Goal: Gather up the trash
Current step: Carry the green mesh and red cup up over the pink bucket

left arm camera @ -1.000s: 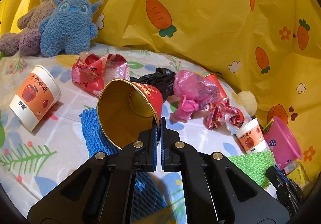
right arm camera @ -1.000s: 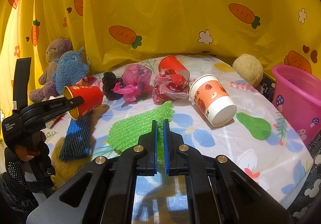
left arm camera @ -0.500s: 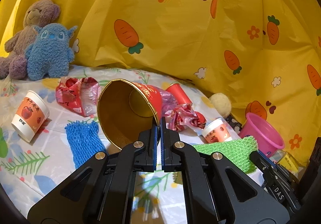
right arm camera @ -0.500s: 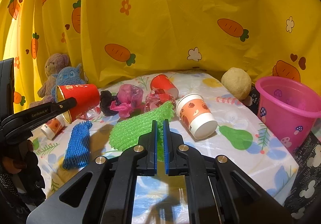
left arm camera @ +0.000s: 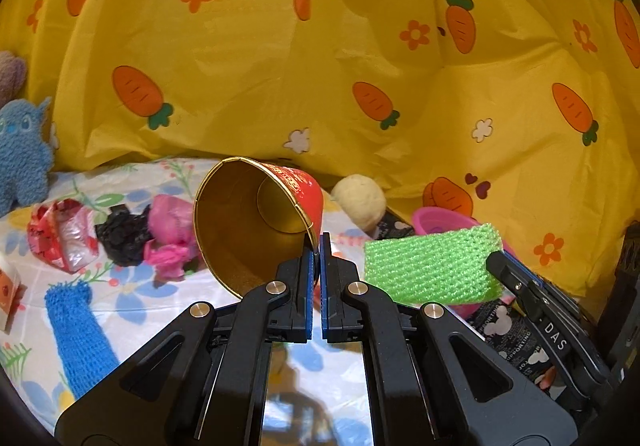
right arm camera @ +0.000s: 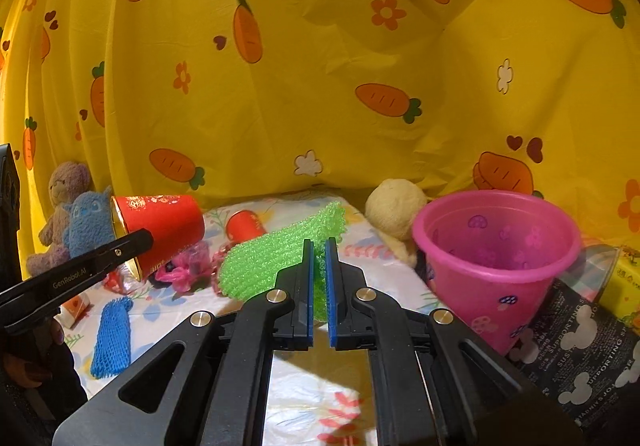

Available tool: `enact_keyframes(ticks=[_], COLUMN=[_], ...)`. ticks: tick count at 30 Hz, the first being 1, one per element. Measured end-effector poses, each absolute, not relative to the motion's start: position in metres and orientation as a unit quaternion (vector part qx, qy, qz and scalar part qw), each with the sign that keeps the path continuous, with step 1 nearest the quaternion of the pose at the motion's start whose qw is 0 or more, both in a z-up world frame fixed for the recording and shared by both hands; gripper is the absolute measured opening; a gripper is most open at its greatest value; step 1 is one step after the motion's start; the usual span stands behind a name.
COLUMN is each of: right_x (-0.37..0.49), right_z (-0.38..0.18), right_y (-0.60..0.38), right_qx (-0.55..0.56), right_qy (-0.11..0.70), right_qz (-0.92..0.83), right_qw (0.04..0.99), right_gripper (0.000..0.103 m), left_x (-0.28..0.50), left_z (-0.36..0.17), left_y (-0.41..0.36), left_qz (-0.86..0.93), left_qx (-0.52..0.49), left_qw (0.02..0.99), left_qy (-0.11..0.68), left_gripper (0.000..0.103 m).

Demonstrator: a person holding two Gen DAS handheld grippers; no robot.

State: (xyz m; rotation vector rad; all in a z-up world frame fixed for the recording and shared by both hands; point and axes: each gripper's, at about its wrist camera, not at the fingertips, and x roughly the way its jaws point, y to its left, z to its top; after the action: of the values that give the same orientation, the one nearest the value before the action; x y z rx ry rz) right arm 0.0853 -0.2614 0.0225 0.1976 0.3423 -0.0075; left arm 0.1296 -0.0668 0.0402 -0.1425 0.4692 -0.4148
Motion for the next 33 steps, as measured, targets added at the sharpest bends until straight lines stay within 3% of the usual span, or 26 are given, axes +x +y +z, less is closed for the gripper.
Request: enact_keyframes(ticks=[17,33], right_x=[0.106,0.142], right_z=[0.031,0.006], right_y=[-0.395,-0.439], right_qx=[0.12,0.12], right_qy=[0.147,0.183], right_qz=[-0.195,-0.245], right_qw=[0.962,0.944], right_gripper=[0.006,0.006], left_x=[0.18,0.235], left_z=[0.052,0.006], left_y=[-0.235,-0.32], left_qz=[-0.409,-0.441], left_qx=[-0.027,0.005], left_qw=[0.882,0.849], left_qy=[0.23,0.293], left_gripper=[0.002,0.002])
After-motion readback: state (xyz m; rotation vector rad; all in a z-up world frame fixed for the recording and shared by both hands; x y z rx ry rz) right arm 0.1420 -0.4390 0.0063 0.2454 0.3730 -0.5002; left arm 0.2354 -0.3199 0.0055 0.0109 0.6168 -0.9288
